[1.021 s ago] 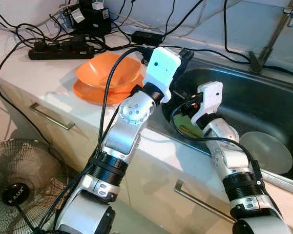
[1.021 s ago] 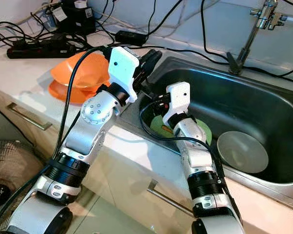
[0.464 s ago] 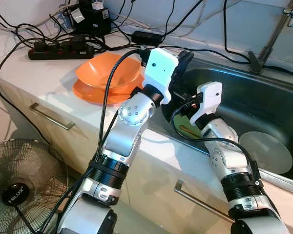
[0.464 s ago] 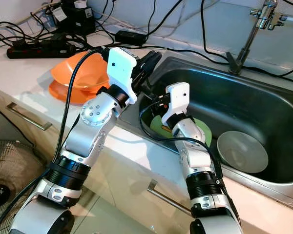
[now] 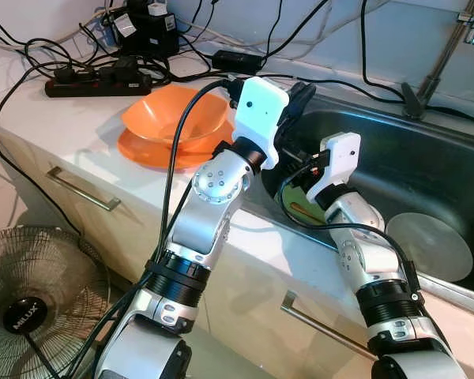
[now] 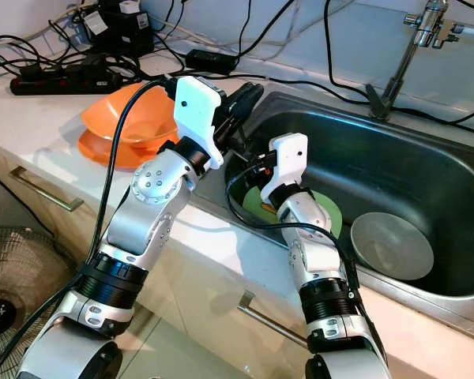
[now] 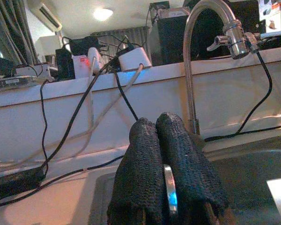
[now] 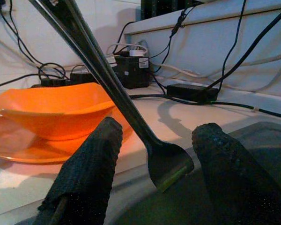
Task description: Kitchen organization
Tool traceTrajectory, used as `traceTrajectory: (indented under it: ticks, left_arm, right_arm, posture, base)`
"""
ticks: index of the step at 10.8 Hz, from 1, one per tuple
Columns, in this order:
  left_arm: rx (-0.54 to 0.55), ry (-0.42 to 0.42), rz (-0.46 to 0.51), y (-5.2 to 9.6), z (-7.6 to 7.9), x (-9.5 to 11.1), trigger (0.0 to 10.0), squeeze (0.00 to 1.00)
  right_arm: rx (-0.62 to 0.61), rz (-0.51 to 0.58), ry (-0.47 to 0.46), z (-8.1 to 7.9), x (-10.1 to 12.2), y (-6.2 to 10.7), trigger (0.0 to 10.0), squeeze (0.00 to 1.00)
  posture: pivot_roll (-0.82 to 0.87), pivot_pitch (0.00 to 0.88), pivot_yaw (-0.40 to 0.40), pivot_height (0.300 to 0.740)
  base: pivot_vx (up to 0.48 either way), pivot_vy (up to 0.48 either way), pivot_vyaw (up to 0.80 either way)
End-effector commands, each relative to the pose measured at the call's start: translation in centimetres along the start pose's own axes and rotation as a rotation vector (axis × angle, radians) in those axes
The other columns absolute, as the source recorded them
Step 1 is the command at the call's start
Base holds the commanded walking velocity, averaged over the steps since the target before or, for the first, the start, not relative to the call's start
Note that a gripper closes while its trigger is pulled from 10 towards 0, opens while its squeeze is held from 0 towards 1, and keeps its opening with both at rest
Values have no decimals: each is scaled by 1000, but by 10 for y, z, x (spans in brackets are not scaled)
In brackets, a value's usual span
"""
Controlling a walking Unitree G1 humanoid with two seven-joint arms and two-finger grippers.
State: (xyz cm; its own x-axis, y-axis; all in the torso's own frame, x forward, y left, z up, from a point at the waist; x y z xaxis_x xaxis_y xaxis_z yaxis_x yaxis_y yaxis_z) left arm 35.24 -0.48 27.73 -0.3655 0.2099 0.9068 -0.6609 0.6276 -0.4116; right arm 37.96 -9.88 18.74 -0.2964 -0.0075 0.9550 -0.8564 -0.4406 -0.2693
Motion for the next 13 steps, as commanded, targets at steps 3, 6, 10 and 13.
traceTrajectory:
  ticks: [3, 6, 10, 13]
  left_arm:
    - [-94, 31, -40, -2, 23, -9, 10000, 0]
    - [-95, 32, -45, -2, 23, -10, 10000, 0]
    - [-98, 45, -44, -2, 24, -10, 10000, 0]
    - [-98, 53, -45, -2, 24, -10, 10000, 0]
  right_arm:
    - [12, 49, 0, -4, 13, -7, 0, 0]
    - [9, 48, -3, -3, 12, -6, 0, 0]
    - [6, 46, -10, -2, 11, -6, 0, 0]
    - [4, 50, -13, -2, 11, -6, 0, 0]
  posture:
    - [162, 70, -3, 740]
    - [163, 70, -3, 740]
    - [164, 67, -2, 740]
    - [164, 67, -2, 740]
  base:
    - [0, 0, 0]
    - [0, 0, 0]
    - [0, 0, 0]
    - [0, 0, 0]
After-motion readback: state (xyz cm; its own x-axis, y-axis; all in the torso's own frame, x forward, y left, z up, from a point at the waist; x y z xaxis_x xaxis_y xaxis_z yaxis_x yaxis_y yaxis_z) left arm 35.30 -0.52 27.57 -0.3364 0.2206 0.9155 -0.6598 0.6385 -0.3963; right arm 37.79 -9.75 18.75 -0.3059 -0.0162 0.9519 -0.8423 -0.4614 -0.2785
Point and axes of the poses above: a point about 5 cm out from each wrist's last joint towards the gripper, its own y axis pointing back from the gripper into the wrist, its own x axis along the axis of the wrist's last joint, z = x × y, the point moved 3 cm from there along -y, pointing out of the wrist towards the gripper, and after that the axes turned 8 degrees about y, right-handed, at the moved point
